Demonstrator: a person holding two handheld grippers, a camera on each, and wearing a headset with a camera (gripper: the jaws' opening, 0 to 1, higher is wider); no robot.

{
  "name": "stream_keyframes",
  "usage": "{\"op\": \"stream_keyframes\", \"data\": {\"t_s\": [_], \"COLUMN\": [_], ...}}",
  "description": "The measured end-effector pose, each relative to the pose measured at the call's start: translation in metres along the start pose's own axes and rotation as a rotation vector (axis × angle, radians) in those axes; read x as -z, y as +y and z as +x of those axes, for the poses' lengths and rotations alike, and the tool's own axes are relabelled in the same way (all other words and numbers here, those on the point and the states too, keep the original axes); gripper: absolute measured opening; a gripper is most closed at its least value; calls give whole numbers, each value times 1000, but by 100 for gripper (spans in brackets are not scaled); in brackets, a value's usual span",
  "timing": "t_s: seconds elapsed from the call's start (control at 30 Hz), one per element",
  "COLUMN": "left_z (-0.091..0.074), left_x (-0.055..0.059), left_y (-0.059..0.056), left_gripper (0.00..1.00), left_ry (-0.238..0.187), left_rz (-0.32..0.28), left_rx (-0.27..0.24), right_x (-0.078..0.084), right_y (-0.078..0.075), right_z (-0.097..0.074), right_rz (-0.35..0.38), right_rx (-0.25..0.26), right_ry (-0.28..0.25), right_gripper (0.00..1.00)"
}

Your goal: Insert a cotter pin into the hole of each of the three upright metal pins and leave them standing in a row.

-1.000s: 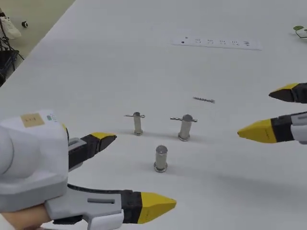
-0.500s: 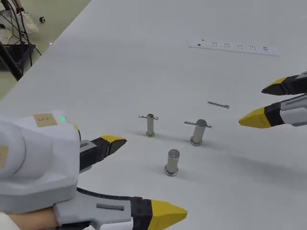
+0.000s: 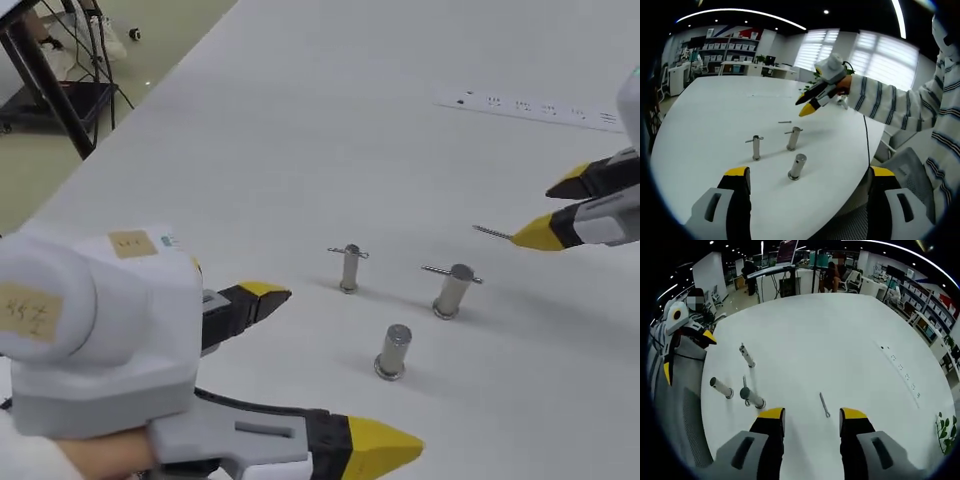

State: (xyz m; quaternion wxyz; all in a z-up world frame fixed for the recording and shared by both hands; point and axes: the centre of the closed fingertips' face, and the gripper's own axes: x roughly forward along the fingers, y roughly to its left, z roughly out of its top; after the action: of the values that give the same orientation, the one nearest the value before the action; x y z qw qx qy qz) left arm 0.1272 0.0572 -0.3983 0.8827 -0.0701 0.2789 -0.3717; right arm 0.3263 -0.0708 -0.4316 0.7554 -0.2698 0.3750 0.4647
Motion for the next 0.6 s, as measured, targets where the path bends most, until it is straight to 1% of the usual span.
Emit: {"op": "stream_keyframes", "data": {"t_s": [0.13, 0.23, 0.37, 0.43, 0.5, 0.53, 0.6], "left_z": [0, 0, 1, 2, 2, 3, 3], "left_x": [1, -1, -2, -1, 0, 0, 0], "left_y": [1, 1, -1, -1, 0, 1, 1], "left_gripper": [96, 95, 95, 95, 94, 94, 94], "left_ry": [1, -13, -22, -19, -15, -13, -12], "left_rz": [-4, -16, -27, -28, -31, -32, -34], "left_rx": [-8, -15, -15, -16, -20, -21, -22], "right_x": [1, 3, 5, 8, 11, 13, 16], "right_y": [-4, -11, -14, -13, -17, -17, -17], "right_z": [11, 19, 25, 28, 34, 37, 40], "right_rz": [5, 12, 11, 13, 12, 14, 10], "right_rx": [-4, -1, -5, -7, -19, -31, -41], "right_ry": [15, 25, 32, 42, 52, 54, 62], "right_gripper": [35, 34, 29, 28, 27, 26, 24]}}
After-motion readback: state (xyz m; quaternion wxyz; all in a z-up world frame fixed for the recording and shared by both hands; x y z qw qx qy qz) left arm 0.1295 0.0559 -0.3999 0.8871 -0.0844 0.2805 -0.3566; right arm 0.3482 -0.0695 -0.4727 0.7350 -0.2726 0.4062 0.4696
